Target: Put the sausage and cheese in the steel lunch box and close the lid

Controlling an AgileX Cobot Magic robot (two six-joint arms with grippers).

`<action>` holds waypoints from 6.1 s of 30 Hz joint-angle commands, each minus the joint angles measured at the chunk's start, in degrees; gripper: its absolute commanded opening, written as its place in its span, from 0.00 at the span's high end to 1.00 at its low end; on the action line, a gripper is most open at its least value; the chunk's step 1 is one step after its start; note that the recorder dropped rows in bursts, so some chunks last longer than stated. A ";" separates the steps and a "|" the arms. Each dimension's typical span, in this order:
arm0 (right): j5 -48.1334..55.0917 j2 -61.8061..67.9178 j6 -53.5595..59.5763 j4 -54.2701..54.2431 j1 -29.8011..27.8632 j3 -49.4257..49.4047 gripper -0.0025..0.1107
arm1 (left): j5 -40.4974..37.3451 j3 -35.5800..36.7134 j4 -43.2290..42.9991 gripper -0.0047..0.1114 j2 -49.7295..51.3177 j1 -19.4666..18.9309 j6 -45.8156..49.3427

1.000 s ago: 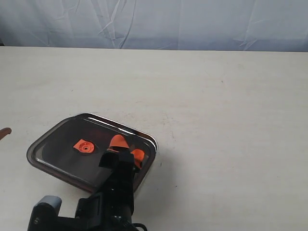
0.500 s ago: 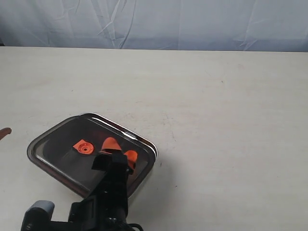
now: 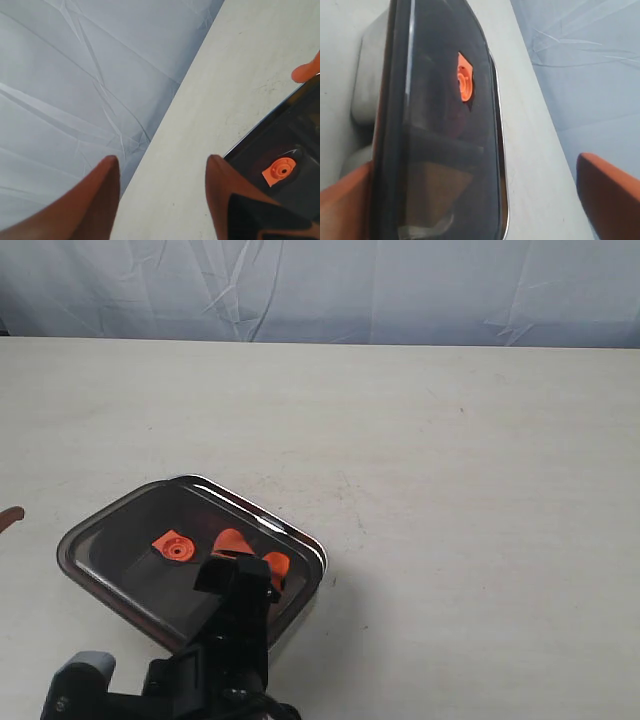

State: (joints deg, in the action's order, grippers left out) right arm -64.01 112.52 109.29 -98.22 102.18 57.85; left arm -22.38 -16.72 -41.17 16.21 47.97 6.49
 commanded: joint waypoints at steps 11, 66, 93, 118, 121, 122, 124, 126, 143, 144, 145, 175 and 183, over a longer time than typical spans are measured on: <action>8.24 -4.77 -0.21 -1.72 2.45 0.14 0.11 | 0.18 -0.11 0.50 0.53 -0.50 0.19 -0.47; 31.07 2.06 -15.32 -1.72 14.41 0.14 0.98 | 0.09 -0.11 0.18 0.53 -0.50 0.19 -0.47; 36.30 1.56 -45.59 -1.72 10.80 -7.99 0.98 | -1.36 -0.11 -4.73 0.80 -0.50 0.19 -0.47; 27.19 -0.26 -50.48 -0.36 9.10 -14.57 0.98 | -1.06 -0.11 -3.47 0.80 -0.50 0.19 -0.47; 28.17 -0.26 -52.71 3.44 9.10 -14.04 0.98 | -1.06 -0.11 -3.47 0.80 -0.50 0.19 -0.47; 28.17 -0.26 -52.70 4.05 8.77 -13.79 0.98 | -1.06 -0.11 -3.35 0.80 -0.50 0.19 -0.47; 28.17 -0.26 -52.70 3.84 7.45 -13.41 0.98 | -1.06 -0.11 -3.35 0.80 -0.50 0.19 -0.47; 28.17 -0.26 -52.70 3.94 5.55 -13.41 0.98 | -1.17 -0.11 -3.35 0.80 -0.50 0.19 -0.47; 28.07 -0.26 -52.36 7.60 -0.15 -11.83 0.98 | -1.15 -0.11 -3.24 0.80 -0.50 0.19 -0.47; 28.07 -0.26 -52.36 7.87 -0.40 -11.83 0.98 | -1.15 -0.11 -3.24 0.80 -0.50 0.19 -0.47; 28.33 -0.38 -52.36 8.26 -0.41 -11.83 0.98 | -1.15 -0.11 -3.24 0.80 -0.50 0.19 -0.47; 25.65 -2.62 -44.81 7.15 -8.59 -11.83 0.98 | -1.40 -0.11 -3.02 0.80 -0.50 0.19 -0.47; 27.22 -2.62 -38.14 3.03 -9.68 -11.83 0.98 | -1.40 -0.11 -3.02 0.80 -0.50 0.19 -0.47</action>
State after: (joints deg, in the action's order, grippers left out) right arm -37.90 110.21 70.06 -95.09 92.93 45.93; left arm -23.64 -16.72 -44.77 15.95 47.97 6.49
